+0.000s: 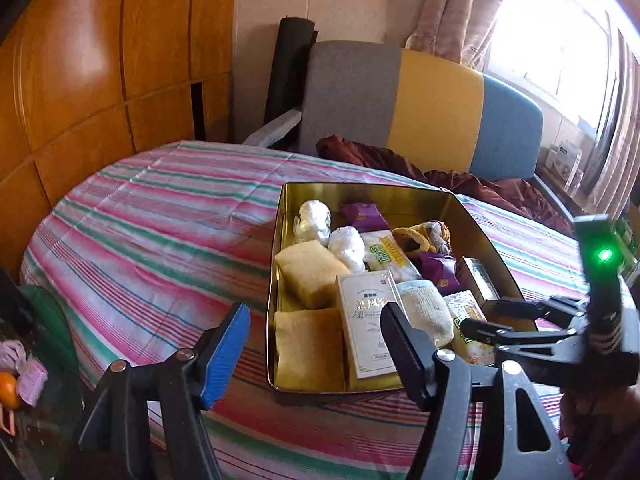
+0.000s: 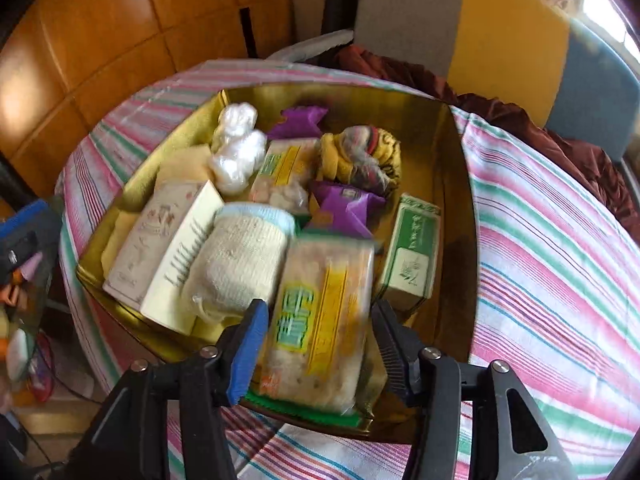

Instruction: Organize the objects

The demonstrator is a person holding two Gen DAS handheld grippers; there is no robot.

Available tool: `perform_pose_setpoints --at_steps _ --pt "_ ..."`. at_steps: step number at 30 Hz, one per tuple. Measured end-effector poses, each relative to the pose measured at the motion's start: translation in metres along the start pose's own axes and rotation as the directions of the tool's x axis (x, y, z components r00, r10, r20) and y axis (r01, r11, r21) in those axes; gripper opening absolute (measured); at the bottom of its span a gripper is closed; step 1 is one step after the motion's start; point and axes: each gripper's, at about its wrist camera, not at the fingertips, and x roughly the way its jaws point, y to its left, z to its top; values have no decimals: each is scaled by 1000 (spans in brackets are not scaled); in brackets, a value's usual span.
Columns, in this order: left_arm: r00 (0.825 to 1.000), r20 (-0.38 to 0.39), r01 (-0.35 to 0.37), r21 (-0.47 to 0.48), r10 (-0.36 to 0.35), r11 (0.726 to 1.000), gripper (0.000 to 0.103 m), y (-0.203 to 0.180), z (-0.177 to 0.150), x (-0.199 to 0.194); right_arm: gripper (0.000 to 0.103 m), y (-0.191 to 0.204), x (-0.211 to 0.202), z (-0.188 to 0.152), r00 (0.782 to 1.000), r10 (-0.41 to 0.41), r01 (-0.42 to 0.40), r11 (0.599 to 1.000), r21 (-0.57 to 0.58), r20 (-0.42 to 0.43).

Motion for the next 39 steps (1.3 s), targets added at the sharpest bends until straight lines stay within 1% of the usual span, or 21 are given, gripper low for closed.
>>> perform_pose_setpoints --at_steps 2,3,7,12,17,19,21,24,26,33,35,39 --pt "1000 16 -12 16 12 1000 69 -5 2 -3 73 -1 -8 0 1000 10 -11 1000 15 29" --pt "999 23 -23 25 22 999 69 -8 3 -4 75 -2 -11 0 999 15 -16 1000 18 40" --pt "997 49 -63 46 61 997 69 -17 7 -11 77 0 -22 -4 997 9 -11 1000 28 73" --pt "993 112 -37 36 33 999 69 -24 10 -30 78 1 -37 -15 993 -2 -6 998 64 121" --pt "984 166 -65 28 60 997 69 -34 11 -41 78 5 -55 -27 981 -34 18 996 82 190" --pt "986 160 -59 25 54 998 69 -36 10 -42 79 6 -62 -32 976 -38 20 996 87 213" --pt "990 138 -38 16 35 999 69 -36 9 -40 80 8 -67 -35 972 -43 22 996 90 231" --pt "990 136 -41 -1 41 999 69 -36 7 -40 80 10 -73 -39 967 -40 18 996 90 251" --pt "991 128 -29 -7 29 1000 68 -35 5 -39 81 12 -75 -40 966 -41 20 996 87 256" --pt "993 106 -46 -10 47 999 68 -34 1 -34 81 17 -71 -46 969 -37 19 997 77 244" --pt "992 111 -56 -14 57 998 68 -32 0 -34 81 18 -70 -47 970 -38 20 997 75 241" --pt "989 129 -78 -12 79 997 65 -31 -1 -34 81 18 -67 -48 971 -38 21 997 77 236"
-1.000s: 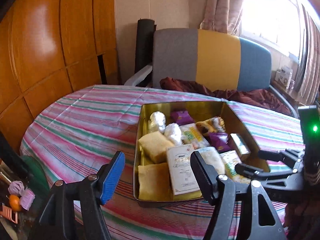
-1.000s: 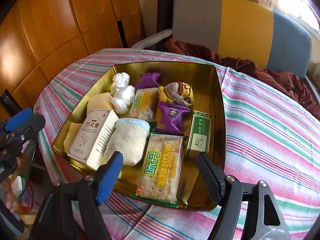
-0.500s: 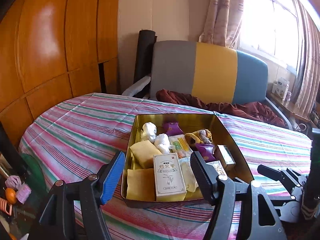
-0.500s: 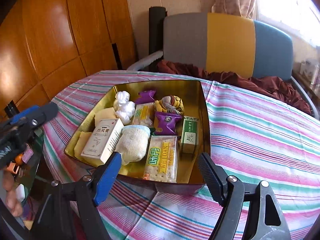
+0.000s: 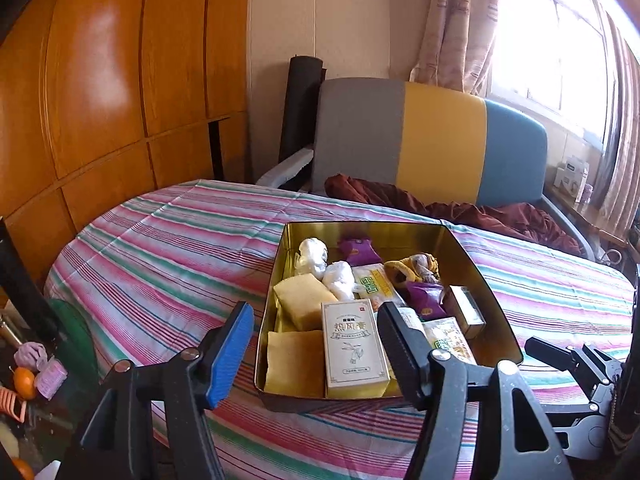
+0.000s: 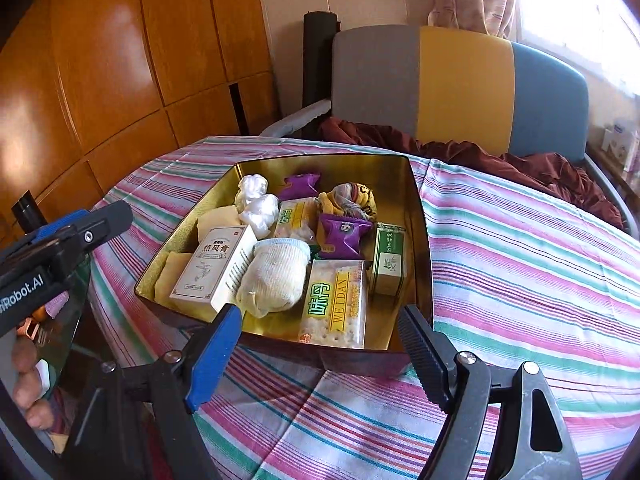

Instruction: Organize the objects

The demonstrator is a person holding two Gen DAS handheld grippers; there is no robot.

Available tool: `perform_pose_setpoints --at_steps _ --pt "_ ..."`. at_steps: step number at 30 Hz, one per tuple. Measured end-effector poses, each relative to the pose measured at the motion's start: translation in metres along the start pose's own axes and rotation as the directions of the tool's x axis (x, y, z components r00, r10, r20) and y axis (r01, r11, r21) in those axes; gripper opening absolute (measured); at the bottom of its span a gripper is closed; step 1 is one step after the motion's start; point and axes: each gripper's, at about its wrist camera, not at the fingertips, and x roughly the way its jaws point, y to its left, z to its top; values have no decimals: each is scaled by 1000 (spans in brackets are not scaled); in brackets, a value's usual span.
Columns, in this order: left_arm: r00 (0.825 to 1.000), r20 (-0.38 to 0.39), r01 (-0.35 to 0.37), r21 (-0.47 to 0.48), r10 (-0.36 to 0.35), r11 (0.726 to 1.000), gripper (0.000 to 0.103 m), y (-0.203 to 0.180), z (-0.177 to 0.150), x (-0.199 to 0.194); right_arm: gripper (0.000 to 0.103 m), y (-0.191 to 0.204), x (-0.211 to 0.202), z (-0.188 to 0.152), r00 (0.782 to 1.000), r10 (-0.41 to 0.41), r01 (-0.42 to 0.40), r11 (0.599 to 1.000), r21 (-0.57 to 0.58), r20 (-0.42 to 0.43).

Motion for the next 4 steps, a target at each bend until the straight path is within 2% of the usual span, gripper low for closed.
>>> perform_pose_setpoints --at_steps 4 --pt "1000 -18 14 3 -13 1000 65 1 0 3 81 0 2 -1 1000 1 -1 1000 1 -5"
